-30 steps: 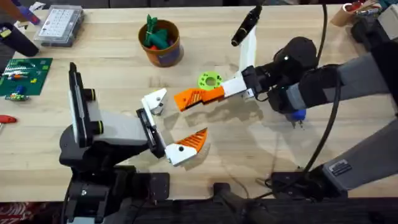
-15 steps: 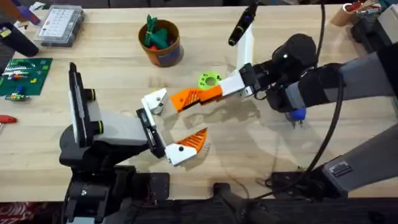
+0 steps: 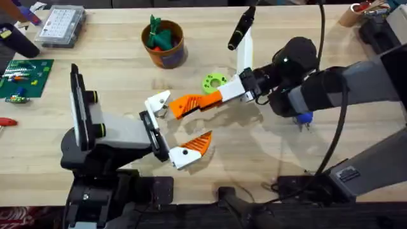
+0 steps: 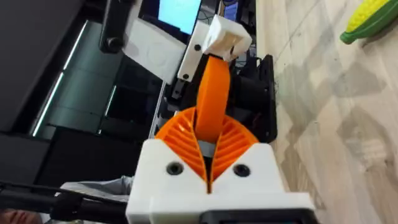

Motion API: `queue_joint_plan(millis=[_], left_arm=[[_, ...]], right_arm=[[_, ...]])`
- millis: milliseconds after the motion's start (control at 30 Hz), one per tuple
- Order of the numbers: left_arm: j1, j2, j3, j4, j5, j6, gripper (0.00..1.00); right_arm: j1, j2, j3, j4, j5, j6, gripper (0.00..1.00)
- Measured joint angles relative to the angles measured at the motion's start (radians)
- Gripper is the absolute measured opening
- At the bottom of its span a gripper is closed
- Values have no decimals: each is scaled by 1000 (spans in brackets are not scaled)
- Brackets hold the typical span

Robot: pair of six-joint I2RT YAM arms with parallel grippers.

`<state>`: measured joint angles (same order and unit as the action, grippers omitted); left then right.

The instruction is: Pick up the gripper from the table and insert it into the empty holder that is missing its gripper. Then pick up a screw, insert it into the mounting hole, and use the screwdriver to tighten it. Finally, clean up the table by picking up the vegetable and placing it into the bucket.

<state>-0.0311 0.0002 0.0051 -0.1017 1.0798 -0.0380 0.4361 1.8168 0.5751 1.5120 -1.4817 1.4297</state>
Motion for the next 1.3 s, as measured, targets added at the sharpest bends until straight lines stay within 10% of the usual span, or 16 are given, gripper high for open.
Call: queue_joint_plan(millis=[1300], left_arm=[[0,0,0,0,0,0,984]], right_arm=[[41,0,0,-44,71,7,10]])
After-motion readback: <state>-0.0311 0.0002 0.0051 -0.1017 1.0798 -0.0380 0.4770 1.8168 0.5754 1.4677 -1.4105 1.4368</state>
